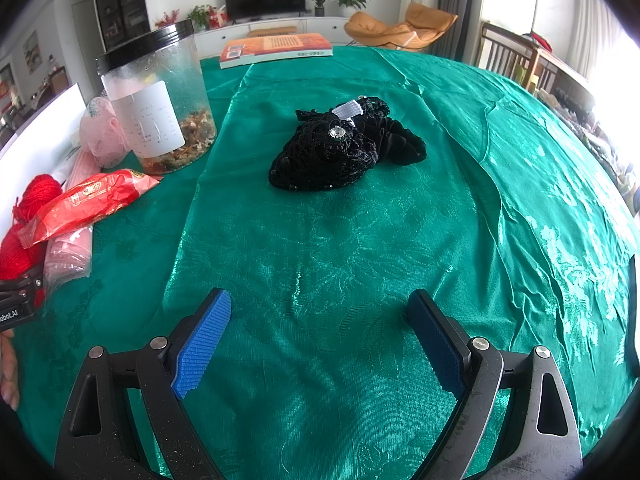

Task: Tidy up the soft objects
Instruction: 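Lower the left tool around the red yarn ball while the right tool hovers over the black cloth, then close the left tool on the red yarn while the right tool grasps the black cloth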

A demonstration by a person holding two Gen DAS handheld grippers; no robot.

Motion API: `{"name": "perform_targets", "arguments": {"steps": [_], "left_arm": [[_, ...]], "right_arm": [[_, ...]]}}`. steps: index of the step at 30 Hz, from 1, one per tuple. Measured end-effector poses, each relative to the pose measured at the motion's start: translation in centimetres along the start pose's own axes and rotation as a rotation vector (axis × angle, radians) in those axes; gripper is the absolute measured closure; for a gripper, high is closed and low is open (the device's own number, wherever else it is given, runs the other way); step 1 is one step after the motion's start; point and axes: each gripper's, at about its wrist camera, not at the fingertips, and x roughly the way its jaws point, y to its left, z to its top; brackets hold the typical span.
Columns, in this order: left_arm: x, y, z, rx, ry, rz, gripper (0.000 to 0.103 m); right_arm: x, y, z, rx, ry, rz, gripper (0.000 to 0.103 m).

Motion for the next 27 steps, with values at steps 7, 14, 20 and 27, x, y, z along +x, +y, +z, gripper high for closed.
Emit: {"name": "perform_targets", "arguments": {"steps": [7, 14, 20, 27], "left_arm": [[0.0, 0.1, 0.0, -0.001, 0.0, -0.001, 0.0], [0.0, 0.1, 0.0, -0.001, 0.001, -0.001, 0.0], [0.0, -0.3, -0.2, -0.023, 0.002, 0.025, 0.0], [-2.0, -0.6, -1.2, 0.04, 0.108, -0.037, 0.0]], "right_arm": [[0.0, 0.0, 0.0, 0.0, 0.0, 0.0, 0.011], [0.0, 0.0, 0.0, 0.001, 0.0, 0.0, 0.011], [0.0, 0.0, -0.1, 0.001, -0.001, -0.001, 0.011], [0.1, 0.0, 0.1, 0.002, -0.001, 0.001, 0.01]]}}
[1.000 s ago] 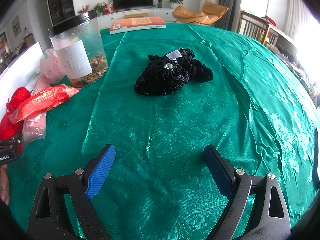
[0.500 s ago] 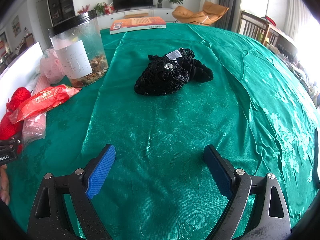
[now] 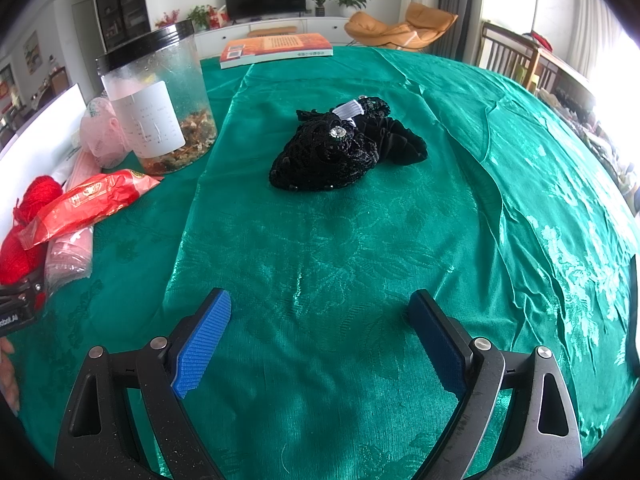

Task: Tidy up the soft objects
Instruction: 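Close the left tool on the red yarn while the right tool grasps the black cloth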

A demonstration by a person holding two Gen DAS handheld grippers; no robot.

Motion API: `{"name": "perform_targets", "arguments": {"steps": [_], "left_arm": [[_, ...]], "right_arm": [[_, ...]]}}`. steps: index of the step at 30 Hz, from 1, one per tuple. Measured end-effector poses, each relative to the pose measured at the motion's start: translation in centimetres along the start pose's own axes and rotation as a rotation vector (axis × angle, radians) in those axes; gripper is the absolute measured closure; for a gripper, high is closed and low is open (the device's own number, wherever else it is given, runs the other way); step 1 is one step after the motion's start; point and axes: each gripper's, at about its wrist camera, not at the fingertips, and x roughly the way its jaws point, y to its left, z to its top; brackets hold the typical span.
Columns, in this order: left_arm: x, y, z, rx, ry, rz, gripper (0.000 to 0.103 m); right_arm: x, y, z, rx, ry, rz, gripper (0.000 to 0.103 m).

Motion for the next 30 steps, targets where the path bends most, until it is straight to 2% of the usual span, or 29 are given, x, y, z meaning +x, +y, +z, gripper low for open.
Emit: {"name": "perform_targets", "arguments": {"steps": [3, 6, 8, 10, 11, 13, 14, 17, 21, 22, 23, 24, 25, 27, 30], "left_arm": [[-3.6, 0.3, -0.9, 0.0, -0.079, -0.099, 0.0], [-6.4, -0.2, -0.2, 0.006, -0.16, -0.153, 0.0], [-6.3, -1.2, 1.2, 0.013, -0.16, -0.175, 0.0], [-4.4, -2.0, 2.8, 0.029, -0.121, -0.15, 0.001], [-3.3, -2.4, 3.2, 0.039, -0.09, -0.126, 0.004], [-1.6, -2.5, 3.6, 0.036, -0.041, -0.126, 0.029], [-1.1, -2.5, 3.6, 0.022, -0.024, -0.143, 0.033], [-0.7, -1.7, 3.2, -0.024, -0.024, -0.154, 0.05], [-1.3, 0.1, 3.3, -0.069, -0.035, -0.217, 0.057], [-1.7, 0.8, 3.5, -0.082, -0.044, -0.228, 0.057], [-2.7, 2.3, 3.3, -0.1, -0.059, -0.246, 0.057], [-3.6, 3.2, 3.4, -0.122, -0.079, -0.264, 0.057], [-4.7, 4.3, 3.4, -0.146, -0.099, -0.283, 0.057], [-6.7, 6.2, 3.6, -0.181, -0.149, -0.317, 0.057], [-9.5, 8.6, 3.8, -0.206, -0.204, -0.322, 0.057]], "right_arm": [[0.0, 0.0, 0.0, 0.0, 0.0, -0.001, 0.01], [0.0, 0.0, 0.0, 0.0, 0.0, -0.001, 0.01], [0.0, 0.0, 0.0, 0.001, 0.0, 0.001, 0.01], [-0.3, -0.4, 0.2, 0.02, -0.004, 0.021, 0.012], [-1.2, -1.2, 0.4, 0.061, -0.042, 0.059, 0.012], [-3.4, -3.5, 0.9, 0.165, -0.148, 0.133, 0.012], [-3.9, -4.9, 1.4, 0.227, -0.172, 0.154, 0.012], [-2.0, -7.5, 5.2, 0.343, -0.065, 0.214, 0.012], [3.4, -6.6, 10.0, 0.353, 0.113, 0.287, 0.012], [5.0, -5.6, 10.6, 0.314, 0.174, 0.273, 0.015], [6.3, -4.9, 10.9, 0.271, 0.229, 0.223, 0.022], [6.3, -4.2, 11.4, 0.217, 0.207, 0.138, 0.054], [6.3, -3.9, 11.9, 0.193, 0.198, 0.116, 0.071], [5.2, -4.2, 12.8, 0.217, 0.157, 0.13, 0.07], [1.4, -3.4, 14.7, 0.154, 0.03, 0.097, 0.07]]}}
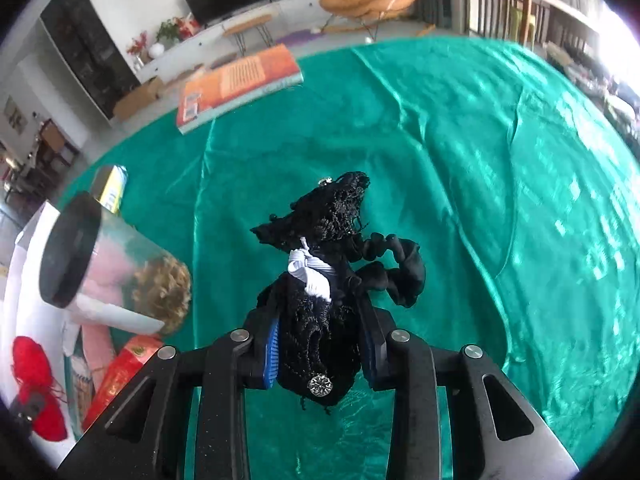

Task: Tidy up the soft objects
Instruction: 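Close the left tool on the red yarn while the right tool grasps the black cloth, then carry the yarn into the white box with the left tool while the right tool drops the black cloth there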

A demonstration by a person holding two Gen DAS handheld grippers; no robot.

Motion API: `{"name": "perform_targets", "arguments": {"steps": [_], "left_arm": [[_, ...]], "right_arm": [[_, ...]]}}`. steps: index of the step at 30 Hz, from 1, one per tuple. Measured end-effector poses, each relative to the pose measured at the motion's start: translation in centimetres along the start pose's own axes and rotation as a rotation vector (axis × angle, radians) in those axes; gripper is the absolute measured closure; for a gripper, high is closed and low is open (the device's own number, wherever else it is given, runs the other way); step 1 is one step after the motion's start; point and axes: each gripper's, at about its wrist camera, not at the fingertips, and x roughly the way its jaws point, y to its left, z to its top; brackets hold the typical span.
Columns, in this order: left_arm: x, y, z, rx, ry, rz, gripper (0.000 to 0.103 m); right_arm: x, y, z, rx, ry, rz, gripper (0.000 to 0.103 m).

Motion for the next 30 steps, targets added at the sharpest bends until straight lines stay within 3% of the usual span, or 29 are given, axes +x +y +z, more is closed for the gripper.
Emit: {"name": "perform_targets", "arguments": {"steps": [3, 6, 11, 13, 14, 16, 17, 19, 22, 26, 30], "left_arm": [[-3.1, 2.0, 0.5, -0.011, -0.04, 0.048, 0.057], [-6.0, 5.1, 0.3, -0.034, -0.06, 0.145, 0.057], [-9.9, 10.8, -1.4, -0.107, -0.081, 0.326, 0.056], [-11.0, 12.5, -2.1, -0.151, -0.089, 0.423, 0.049], [-11.4, 13.2, -2.5, -0.179, -0.091, 0.47, 0.043], [-12.1, 14.5, -3.0, -0.245, -0.108, 0.51, 0.008], [-12.5, 14.8, -3.3, -0.277, -0.133, 0.511, 0.005], [-13.2, 14.7, -3.9, -0.309, -0.192, 0.478, 0.004], [-12.8, 12.7, -4.1, -0.278, -0.209, 0.369, 0.004], [-10.5, 6.0, -4.5, -0.131, -0.178, 0.139, 0.004], [-4.2, -2.1, -6.5, -0.002, -0.003, -0.048, 0.003]], "right_arm": [[-4.3, 3.1, 1.6, -0.089, -0.102, 0.032, 0.07], [-8.3, 8.6, 1.8, -0.204, -0.151, 0.134, 0.069], [-12.1, 21.6, -1.0, -0.366, -0.111, 0.444, 0.069], [-12.2, 26.6, -2.8, -0.4, -0.059, 0.584, 0.069], [-12.0, 29.0, -3.6, -0.405, -0.017, 0.675, 0.065], [-10.9, 32.1, -4.9, -0.375, 0.074, 0.816, 0.042], [-10.4, 32.9, -5.4, -0.366, 0.099, 0.855, 0.02], [-10.1, 32.7, -6.2, -0.362, 0.077, 0.842, 0.021], [-9.9, 28.6, -7.7, -0.371, -0.022, 0.711, 0.021], [-7.1, 19.5, -10.1, -0.346, -0.142, 0.384, 0.021], [-3.1, 10.4, -12.7, -0.278, -0.133, 0.043, 0.021]]}}
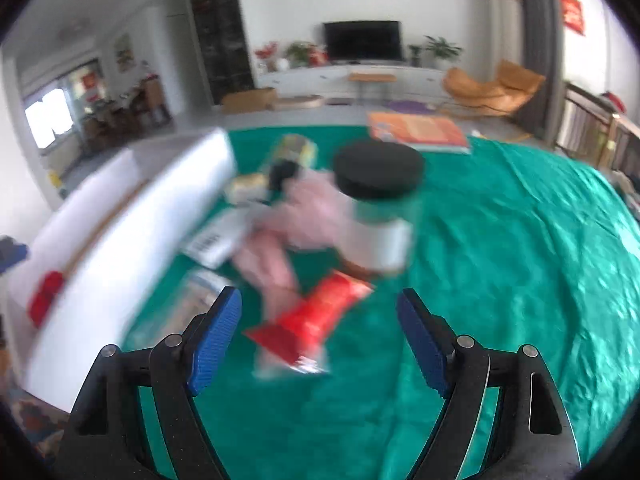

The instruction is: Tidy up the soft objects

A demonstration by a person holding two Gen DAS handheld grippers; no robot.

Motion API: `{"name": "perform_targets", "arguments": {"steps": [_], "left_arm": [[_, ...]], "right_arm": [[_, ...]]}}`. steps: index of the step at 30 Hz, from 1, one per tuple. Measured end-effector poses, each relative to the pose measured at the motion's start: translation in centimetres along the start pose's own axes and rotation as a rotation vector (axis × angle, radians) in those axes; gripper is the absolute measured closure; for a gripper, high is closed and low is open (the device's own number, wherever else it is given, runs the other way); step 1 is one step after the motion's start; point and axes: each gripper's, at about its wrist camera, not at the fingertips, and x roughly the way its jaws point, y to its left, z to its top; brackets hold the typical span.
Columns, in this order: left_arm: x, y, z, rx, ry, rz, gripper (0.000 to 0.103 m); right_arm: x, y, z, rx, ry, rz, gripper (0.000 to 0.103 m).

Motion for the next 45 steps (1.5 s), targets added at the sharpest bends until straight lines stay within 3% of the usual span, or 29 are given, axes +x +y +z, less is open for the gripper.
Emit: {"name": "perform_targets", "arguments": {"steps": [3, 6, 10, 15, 21, 27, 45], "left_arm": [[6.3, -3.4, -3.0, 0.027, 0.146, -0.052, 0.004], [10.5, -4.8, -5.0, 0.053, 0.213, -0.025, 0.004], [13.0, -5.5, -5.2, 0.164, 0.173, 0.073, 0.004], [15.4, -5.8, -3.5, 0.261, 0.157, 0.137, 0.004], [16.2, -5.9, -3.2, 0.292, 0.16, 0.188, 0.0], [16.0, -5.7, -3.1, 0.286, 0.155, 0.184, 0.0], [15.9, -5.6, -3.1, 0.286, 0.154, 0.186, 0.0]], "right_arm": [[1.1, -4.2, -2.7, 0.07, 0.039, -0.108, 0.021], [1.2, -6.3, -4.0, 0.116, 0.059, -0.15, 0.021], [2.9, -7.5, -4.4, 0.157, 0.119, -0.165, 0.021], [2.5, -8.0, -4.2, 0.162, 0.11, -0.165, 0.018], [2.2, -7.5, -4.7, 0.157, 0.115, -0.162, 0.015], [2.2, -7.2, -4.8, 0.149, 0.123, -0.151, 0.01], [2.2, -7.2, -4.7, 0.147, 0.124, -0.151, 0.01]]}}
